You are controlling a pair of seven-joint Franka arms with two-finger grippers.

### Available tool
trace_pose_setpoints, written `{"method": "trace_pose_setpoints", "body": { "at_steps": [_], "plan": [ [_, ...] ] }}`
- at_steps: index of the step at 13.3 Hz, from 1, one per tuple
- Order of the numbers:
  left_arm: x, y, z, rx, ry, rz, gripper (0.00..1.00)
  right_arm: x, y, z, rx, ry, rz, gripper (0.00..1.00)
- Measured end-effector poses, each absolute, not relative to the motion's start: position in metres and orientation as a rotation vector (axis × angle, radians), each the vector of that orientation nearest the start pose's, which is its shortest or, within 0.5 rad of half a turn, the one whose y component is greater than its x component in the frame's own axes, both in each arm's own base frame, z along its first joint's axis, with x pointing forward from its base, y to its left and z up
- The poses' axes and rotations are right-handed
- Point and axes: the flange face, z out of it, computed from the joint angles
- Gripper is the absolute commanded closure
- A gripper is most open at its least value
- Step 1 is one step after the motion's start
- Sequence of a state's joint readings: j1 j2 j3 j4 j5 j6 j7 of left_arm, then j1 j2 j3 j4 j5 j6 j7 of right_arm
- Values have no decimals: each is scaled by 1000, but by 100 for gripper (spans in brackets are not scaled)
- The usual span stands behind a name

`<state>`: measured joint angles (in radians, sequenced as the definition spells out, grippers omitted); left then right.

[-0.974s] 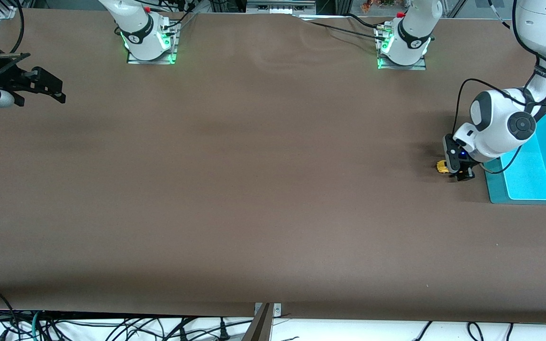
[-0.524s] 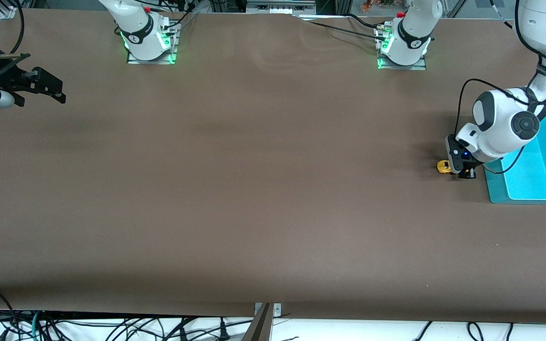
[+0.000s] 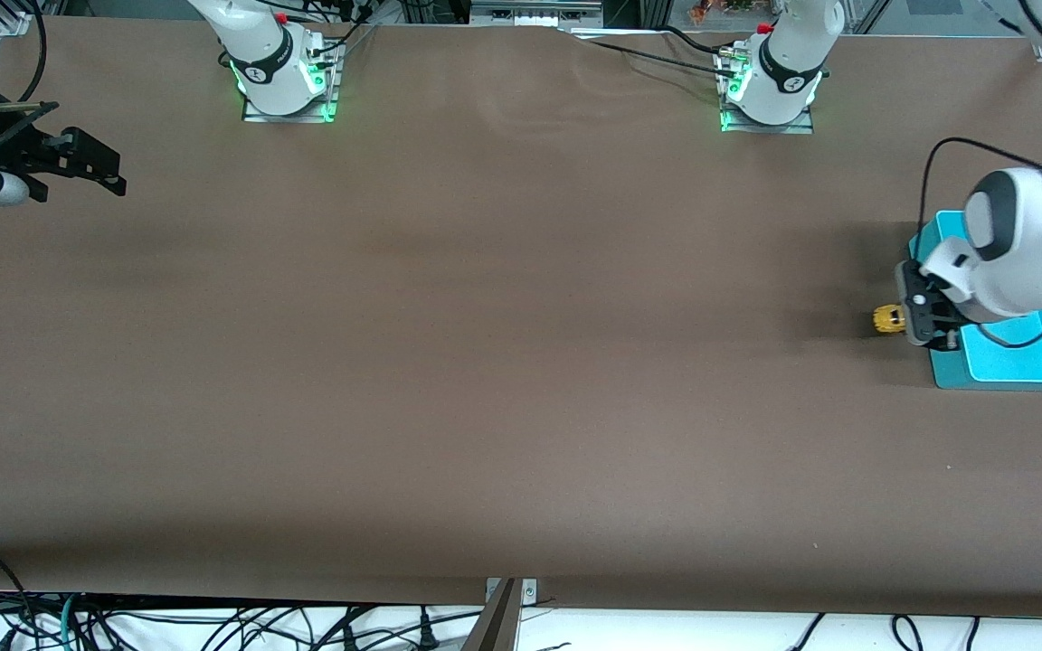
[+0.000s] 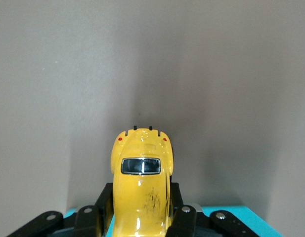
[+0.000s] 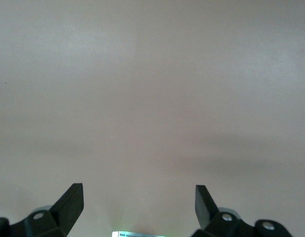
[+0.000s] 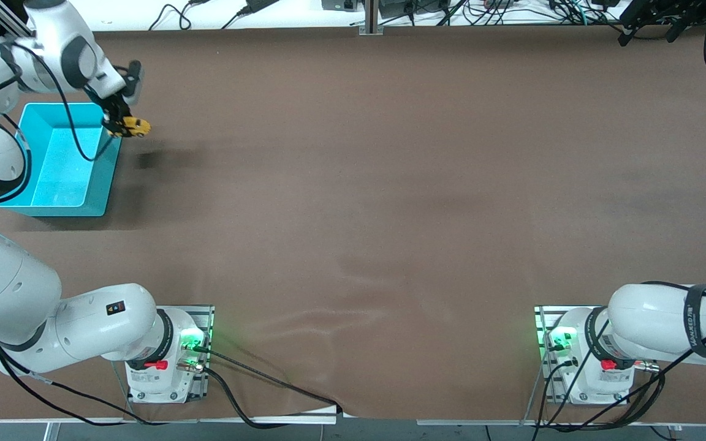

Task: Wind and store yellow beetle car
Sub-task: 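Lift the car with the left gripper over the blue tray, then lower the car into the blue tray and open the left gripper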

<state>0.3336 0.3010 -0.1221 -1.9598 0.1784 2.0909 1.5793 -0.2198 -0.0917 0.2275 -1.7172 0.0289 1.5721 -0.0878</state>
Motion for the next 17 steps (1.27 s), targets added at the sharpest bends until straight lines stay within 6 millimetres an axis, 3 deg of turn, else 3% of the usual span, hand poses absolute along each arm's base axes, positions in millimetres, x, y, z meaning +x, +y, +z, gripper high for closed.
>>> {"method": "trace_pose_setpoints", "body": {
  "at_steps": [3, 5, 8, 10, 12, 13, 14, 17],
  "plan": [
    [581, 172, 354, -2388, 2141, 354, 79, 524, 12, 604, -3126, -145, 90, 0],
    [566, 226, 351, -2420, 2120, 366, 78, 524, 12, 604, -3126, -145, 91, 0],
    [545, 301, 296, -2400, 2133, 373, 78, 523, 12, 603, -3126, -145, 93, 0],
    [538, 326, 249, -2392, 2150, 326, 76, 523, 12, 604, -3126, -145, 93, 0],
    [536, 335, 212, -2378, 2165, 285, 73, 523, 12, 604, -3126, -145, 93, 0],
    [536, 337, 200, -2361, 2177, 265, 62, 523, 12, 604, -3126, -145, 93, 0],
    [535, 340, 192, -2346, 2186, 251, 5, 523, 12, 604, -3126, -145, 93, 0],
    [535, 348, 193, -2335, 2188, 237, 0, 523, 12, 603, -3126, -145, 94, 0]
  ]
}}
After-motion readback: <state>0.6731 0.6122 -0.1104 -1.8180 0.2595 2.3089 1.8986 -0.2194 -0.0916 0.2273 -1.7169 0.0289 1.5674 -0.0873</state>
